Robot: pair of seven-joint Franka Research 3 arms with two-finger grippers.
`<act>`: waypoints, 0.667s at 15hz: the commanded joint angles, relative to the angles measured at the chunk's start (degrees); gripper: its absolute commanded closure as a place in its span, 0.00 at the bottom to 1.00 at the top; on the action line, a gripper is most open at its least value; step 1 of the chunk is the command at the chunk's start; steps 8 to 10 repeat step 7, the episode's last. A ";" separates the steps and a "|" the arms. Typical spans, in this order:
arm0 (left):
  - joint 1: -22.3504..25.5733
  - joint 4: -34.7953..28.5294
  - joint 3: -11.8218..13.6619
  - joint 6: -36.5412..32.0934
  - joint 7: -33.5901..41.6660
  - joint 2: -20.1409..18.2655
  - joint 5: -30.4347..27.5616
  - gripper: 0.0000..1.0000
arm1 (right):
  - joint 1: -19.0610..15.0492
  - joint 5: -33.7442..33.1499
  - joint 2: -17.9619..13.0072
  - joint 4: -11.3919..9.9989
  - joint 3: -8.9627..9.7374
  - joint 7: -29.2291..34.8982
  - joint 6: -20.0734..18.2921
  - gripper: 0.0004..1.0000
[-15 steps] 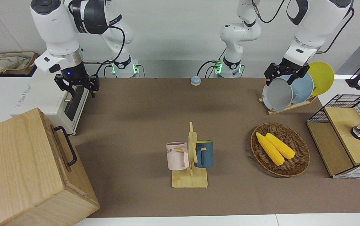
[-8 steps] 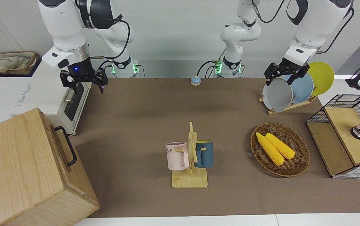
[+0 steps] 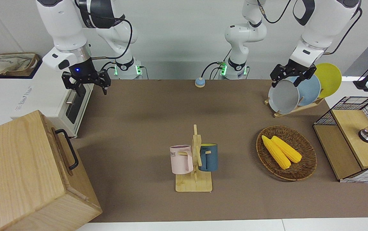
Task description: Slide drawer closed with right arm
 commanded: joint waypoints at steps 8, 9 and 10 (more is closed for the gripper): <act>-0.35 -0.28 0.28 -0.74 0.39 -0.57 0.65 0.00 | 0.27 2.14 -1.69 0.16 -1.90 -0.10 -0.50 0.02; -0.35 -0.28 0.28 -0.74 0.39 -0.57 0.65 0.00 | 0.27 2.14 -1.69 0.16 -1.90 -0.10 -0.50 0.02; -0.35 -0.28 0.28 -0.74 0.39 -0.57 0.65 0.00 | 0.27 2.14 -1.69 0.16 -1.90 -0.10 -0.50 0.02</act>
